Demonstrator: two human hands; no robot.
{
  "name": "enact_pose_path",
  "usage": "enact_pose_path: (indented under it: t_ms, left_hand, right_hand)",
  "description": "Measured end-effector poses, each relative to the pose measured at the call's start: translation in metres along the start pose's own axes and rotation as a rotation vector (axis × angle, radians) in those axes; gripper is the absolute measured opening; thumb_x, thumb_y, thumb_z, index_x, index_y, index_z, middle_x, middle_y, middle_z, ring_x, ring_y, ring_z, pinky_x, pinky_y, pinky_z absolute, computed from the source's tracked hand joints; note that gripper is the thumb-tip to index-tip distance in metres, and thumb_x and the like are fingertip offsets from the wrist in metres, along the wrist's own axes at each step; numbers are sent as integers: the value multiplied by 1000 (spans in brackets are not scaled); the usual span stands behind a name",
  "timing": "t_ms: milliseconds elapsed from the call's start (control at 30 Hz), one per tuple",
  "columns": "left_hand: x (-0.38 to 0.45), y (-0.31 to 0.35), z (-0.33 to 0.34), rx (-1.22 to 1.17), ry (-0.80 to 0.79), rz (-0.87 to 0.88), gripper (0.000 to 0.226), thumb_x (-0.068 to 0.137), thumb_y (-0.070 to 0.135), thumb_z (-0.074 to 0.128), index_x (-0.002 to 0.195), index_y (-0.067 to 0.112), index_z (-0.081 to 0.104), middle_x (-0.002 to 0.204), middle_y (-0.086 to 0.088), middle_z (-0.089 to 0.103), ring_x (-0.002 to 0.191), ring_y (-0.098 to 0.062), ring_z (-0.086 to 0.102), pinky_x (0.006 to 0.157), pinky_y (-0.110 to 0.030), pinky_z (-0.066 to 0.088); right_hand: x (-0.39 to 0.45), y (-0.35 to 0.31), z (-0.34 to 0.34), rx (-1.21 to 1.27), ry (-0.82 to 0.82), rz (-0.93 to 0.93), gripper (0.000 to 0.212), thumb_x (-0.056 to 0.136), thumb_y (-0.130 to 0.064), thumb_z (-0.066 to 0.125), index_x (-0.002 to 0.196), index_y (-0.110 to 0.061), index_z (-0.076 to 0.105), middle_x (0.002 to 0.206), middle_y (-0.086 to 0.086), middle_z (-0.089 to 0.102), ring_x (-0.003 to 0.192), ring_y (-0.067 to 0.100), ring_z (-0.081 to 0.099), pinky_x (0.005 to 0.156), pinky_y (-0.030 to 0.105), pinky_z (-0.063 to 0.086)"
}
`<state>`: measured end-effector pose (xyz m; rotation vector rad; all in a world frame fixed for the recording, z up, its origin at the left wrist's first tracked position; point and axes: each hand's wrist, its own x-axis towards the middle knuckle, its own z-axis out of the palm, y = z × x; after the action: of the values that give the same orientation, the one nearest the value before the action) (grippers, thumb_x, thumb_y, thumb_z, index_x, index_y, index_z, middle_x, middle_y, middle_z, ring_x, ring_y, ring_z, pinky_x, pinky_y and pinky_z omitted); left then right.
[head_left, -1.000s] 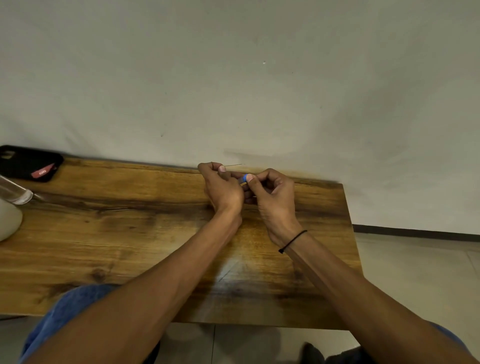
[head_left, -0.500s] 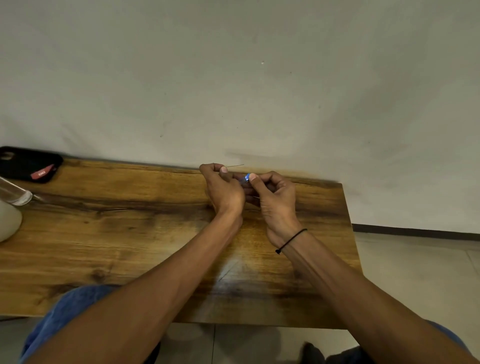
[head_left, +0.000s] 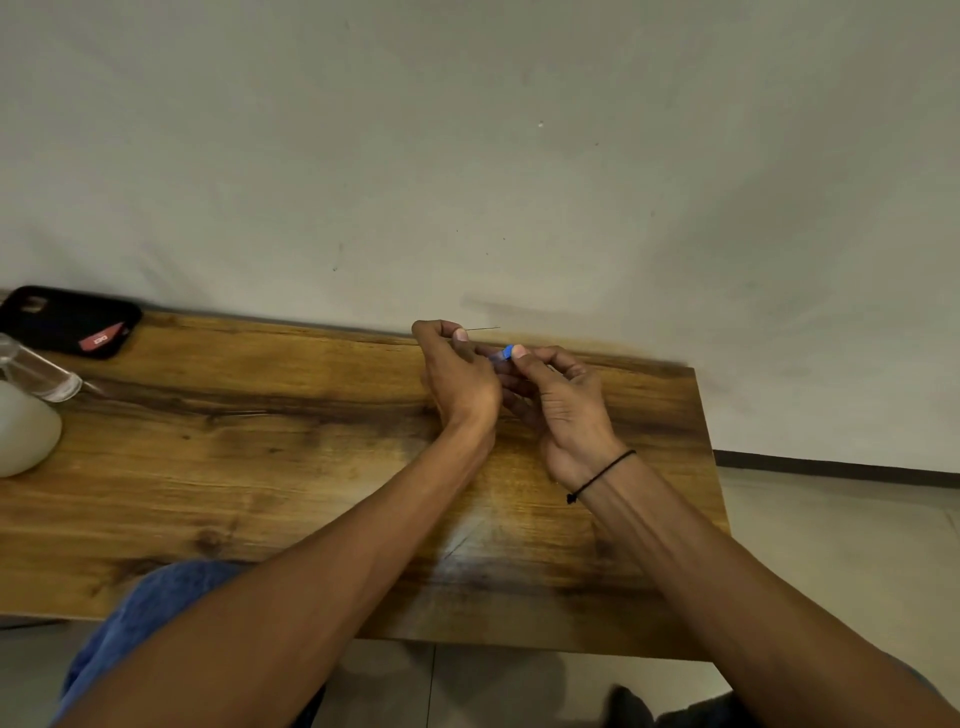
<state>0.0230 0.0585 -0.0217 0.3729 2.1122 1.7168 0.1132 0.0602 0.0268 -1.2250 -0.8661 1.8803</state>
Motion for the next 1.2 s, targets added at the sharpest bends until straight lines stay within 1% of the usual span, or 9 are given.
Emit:
enact_pose_path:
  t_ms: [133,267,433,500,600,800,967,1100,1200]
  left_hand:
    - [0,0,0,1,-14,-15,10,111,10,39,106,17,42,86,-6,66,59,3,61,51,-12,41]
    - [0,0,-2,22,6,-4,11,111,10,40,105,18,42,80,3,61,59,12,59,51,-9,41]
    - [0,2,-3,42,9,-4,11,110,9,40,106,19,42,85,10,55,70,0,56,62,-25,41]
    - [0,2,-3,43,7,2,12,110,6,40,106,18,43,84,9,55,67,8,59,56,-12,41]
    - [-2,3,-4,24,1,16,12,110,5,41,107,15,44,81,9,54,63,22,55,51,-5,41]
    - [-4,6,-4,-28,-47,28,8,112,10,41,108,16,45,76,6,58,58,15,57,49,-9,42]
    - [-7,9,-5,-50,-85,27,7,112,11,42,110,17,46,78,1,63,57,11,59,46,-10,42]
    - [-8,9,-5,-39,-114,3,7,113,13,41,111,18,45,83,0,60,62,-1,60,45,-11,41]
    - [-6,10,-4,-62,-118,-52,6,112,12,42,112,17,46,83,4,58,56,12,60,43,-8,41]
  right_hand:
    - [1,-3,-2,22,-33,60,12,98,-7,69,108,-2,64,96,19,72,77,20,67,76,34,58]
    - [3,-7,-5,20,-77,108,10,98,-5,68,107,-2,66,93,17,74,77,19,70,79,34,60]
    - [5,-7,-7,-2,-100,109,9,97,-3,68,106,-1,67,89,14,75,74,17,72,78,32,62]
    - [6,-9,-8,-9,-106,110,12,97,-2,68,108,0,67,85,13,76,73,17,73,75,31,63]
    - [7,-12,-10,-41,-128,123,2,95,-1,70,95,-3,69,81,11,77,74,18,74,68,29,65]
    - [10,-15,-15,-22,-143,153,7,93,1,71,88,-3,68,82,13,77,73,19,75,70,32,66]
    - [10,-16,-18,-18,-160,133,6,93,1,71,91,-4,69,83,13,77,75,20,74,74,35,65]
    - [11,-17,-20,-84,-198,55,15,94,2,70,109,-1,72,93,18,75,79,20,73,76,36,65]
    - [11,-18,-21,-281,-232,-123,19,97,4,67,115,4,73,99,23,77,80,21,75,75,34,66]
